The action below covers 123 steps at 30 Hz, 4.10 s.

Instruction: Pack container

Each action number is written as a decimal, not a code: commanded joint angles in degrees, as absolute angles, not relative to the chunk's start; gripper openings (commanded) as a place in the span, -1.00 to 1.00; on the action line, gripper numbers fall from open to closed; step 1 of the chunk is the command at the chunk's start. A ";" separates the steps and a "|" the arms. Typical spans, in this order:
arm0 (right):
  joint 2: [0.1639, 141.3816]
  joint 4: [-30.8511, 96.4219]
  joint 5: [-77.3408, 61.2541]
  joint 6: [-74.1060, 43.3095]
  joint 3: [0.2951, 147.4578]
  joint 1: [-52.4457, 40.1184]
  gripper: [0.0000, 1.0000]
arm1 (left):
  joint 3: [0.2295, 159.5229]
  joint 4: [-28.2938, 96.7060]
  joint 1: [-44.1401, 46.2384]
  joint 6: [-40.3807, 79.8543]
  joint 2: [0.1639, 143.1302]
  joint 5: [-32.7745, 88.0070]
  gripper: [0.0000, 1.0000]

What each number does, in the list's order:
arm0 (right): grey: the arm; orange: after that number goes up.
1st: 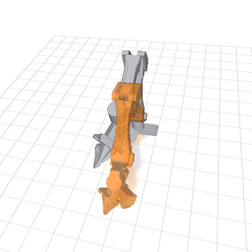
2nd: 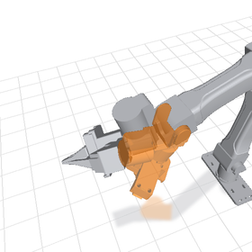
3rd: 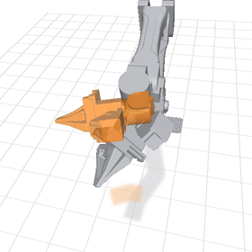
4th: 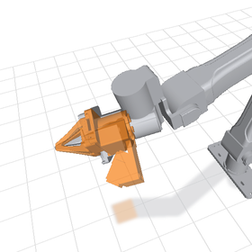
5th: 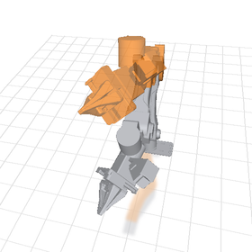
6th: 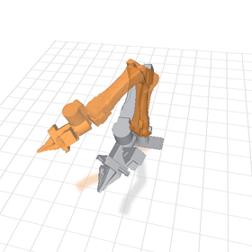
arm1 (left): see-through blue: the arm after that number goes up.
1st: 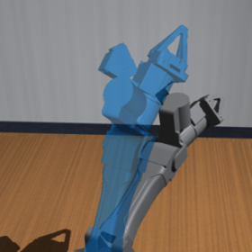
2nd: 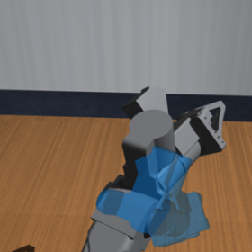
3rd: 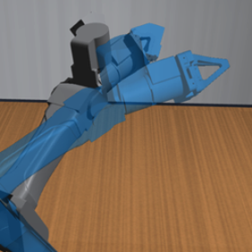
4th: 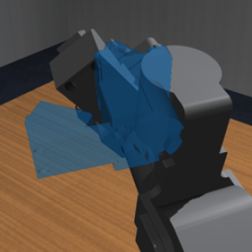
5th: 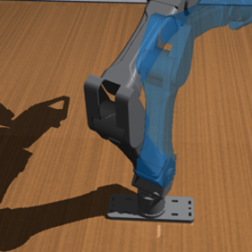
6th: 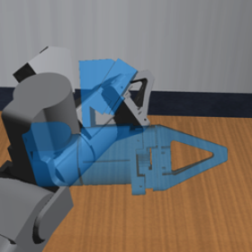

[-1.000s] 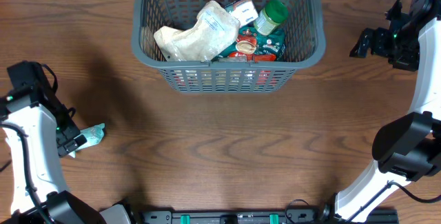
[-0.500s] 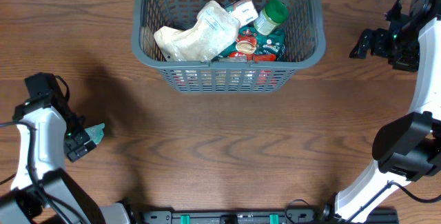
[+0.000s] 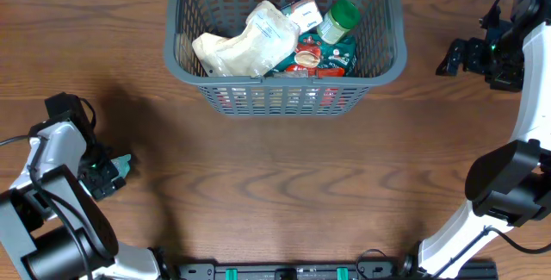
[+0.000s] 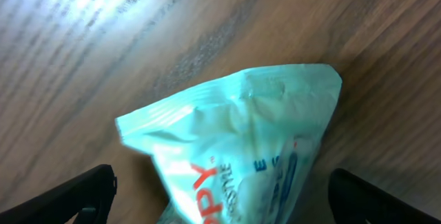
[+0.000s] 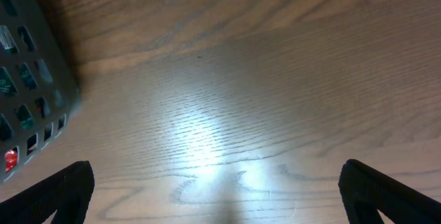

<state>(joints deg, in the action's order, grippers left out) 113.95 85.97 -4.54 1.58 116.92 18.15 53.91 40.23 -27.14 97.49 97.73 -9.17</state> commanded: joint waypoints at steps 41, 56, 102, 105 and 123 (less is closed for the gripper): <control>113.86 86.15 -4.97 2.42 117.05 18.24 0.98 | 69.82 20.95 -27.35 25.93 85.17 34.11 -0.89; 113.86 86.17 -5.02 2.39 117.05 18.24 0.99 | 96.88 23.38 -2.46 -10.02 81.78 26.70 -0.88; 113.86 85.54 -6.46 2.87 117.05 17.80 0.98 | 96.90 29.76 17.78 -28.23 108.16 25.82 0.97; 113.86 84.27 -6.44 2.87 117.05 17.80 0.99 | 97.17 29.71 17.52 -25.39 106.85 19.62 0.97; 111.94 62.98 -4.49 2.50 128.77 14.00 0.99 | 100.75 33.15 5.63 -15.05 89.45 2.68 0.97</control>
<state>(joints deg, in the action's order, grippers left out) 113.95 63.44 -5.15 2.00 123.98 15.53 99.44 31.57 8.32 -18.46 92.58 8.01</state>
